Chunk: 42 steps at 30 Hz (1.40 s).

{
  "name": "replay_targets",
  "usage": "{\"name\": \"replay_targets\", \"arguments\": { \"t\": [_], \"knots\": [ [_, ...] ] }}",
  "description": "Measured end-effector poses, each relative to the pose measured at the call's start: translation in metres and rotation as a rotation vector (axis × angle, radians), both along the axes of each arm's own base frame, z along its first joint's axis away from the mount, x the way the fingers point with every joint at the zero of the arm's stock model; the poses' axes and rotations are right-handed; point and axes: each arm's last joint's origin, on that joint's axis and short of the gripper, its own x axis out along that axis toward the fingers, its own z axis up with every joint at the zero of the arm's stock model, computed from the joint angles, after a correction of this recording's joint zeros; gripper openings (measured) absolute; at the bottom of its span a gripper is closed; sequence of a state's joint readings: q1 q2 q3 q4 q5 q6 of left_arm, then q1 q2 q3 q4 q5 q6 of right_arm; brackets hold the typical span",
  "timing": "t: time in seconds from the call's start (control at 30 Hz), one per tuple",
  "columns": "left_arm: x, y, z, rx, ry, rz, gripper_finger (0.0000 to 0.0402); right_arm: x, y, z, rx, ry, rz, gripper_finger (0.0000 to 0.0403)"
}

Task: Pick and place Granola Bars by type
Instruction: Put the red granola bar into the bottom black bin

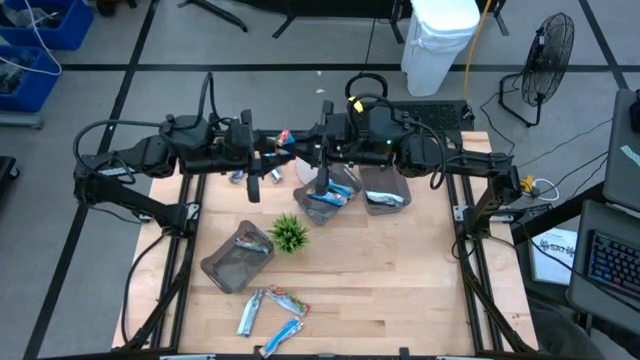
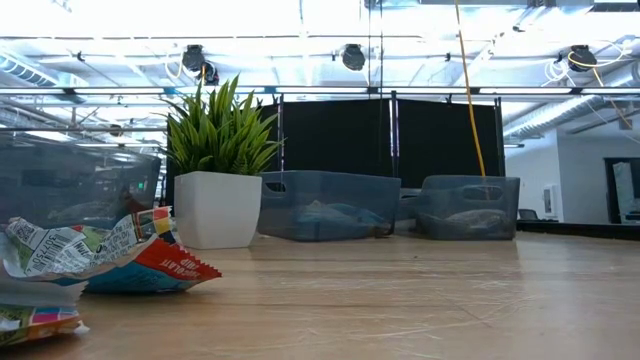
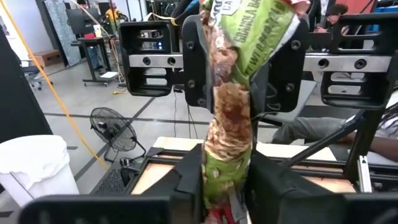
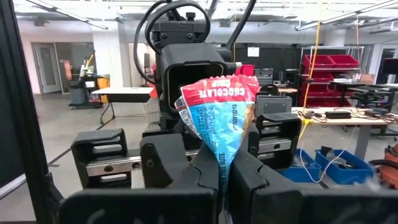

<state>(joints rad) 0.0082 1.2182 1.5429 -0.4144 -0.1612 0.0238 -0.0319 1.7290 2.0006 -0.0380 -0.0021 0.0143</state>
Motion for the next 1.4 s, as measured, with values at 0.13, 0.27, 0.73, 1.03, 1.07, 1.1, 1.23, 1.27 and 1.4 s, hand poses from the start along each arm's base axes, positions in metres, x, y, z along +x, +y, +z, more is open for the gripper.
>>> {"name": "replay_targets", "arguments": {
  "t": [0.13, 0.27, 0.73, 1.03, 1.07, 1.1, 1.23, 1.27, 1.4],
  "knots": [
    [0.000, 0.000, 0.000, 0.007, 0.002, -0.004, 0.0056, 0.000, 0.000, 0.000, -0.003, 0.000, 0.001, 0.0000],
    [0.000, 0.000, 0.000, 0.025, 0.006, -0.006, 0.0034, 0.000, 0.000, 0.000, -0.006, -0.001, 0.002, 0.0000],
    [-0.006, 0.000, 0.001, 0.027, 0.015, 0.002, 0.0023, -0.015, -0.001, 0.011, -0.110, -0.005, -0.069, 0.0151],
    [-0.033, -0.001, 0.006, 0.021, 0.036, 0.024, 0.0022, -0.061, 0.002, 0.036, -0.106, 0.024, -0.068, 0.0248],
    [-0.037, -0.001, 0.005, 0.023, 0.050, 0.022, 0.0020, -0.066, 0.003, 0.036, -0.103, 0.046, -0.077, 0.0254],
    [-0.040, -0.002, 0.005, 0.029, 0.063, 0.017, 0.0020, -0.070, 0.003, 0.037, -0.099, 0.060, -0.084, 0.0258],
    [-0.055, -0.004, 0.002, 0.065, 0.130, -0.008, 0.0020, -0.087, 0.005, 0.040, -0.097, 0.112, -0.080, 0.0270],
    [-0.059, -0.004, 0.000, 0.072, 0.153, -0.013, 0.0020, -0.090, 0.005, 0.040, -0.098, 0.125, -0.079, 0.0271],
    [-0.071, -0.004, -0.011, 0.079, 0.293, -0.022, 0.0019, -0.100, 0.005, 0.038, -0.093, 0.186, -0.076, 0.0268]
  ]
}}
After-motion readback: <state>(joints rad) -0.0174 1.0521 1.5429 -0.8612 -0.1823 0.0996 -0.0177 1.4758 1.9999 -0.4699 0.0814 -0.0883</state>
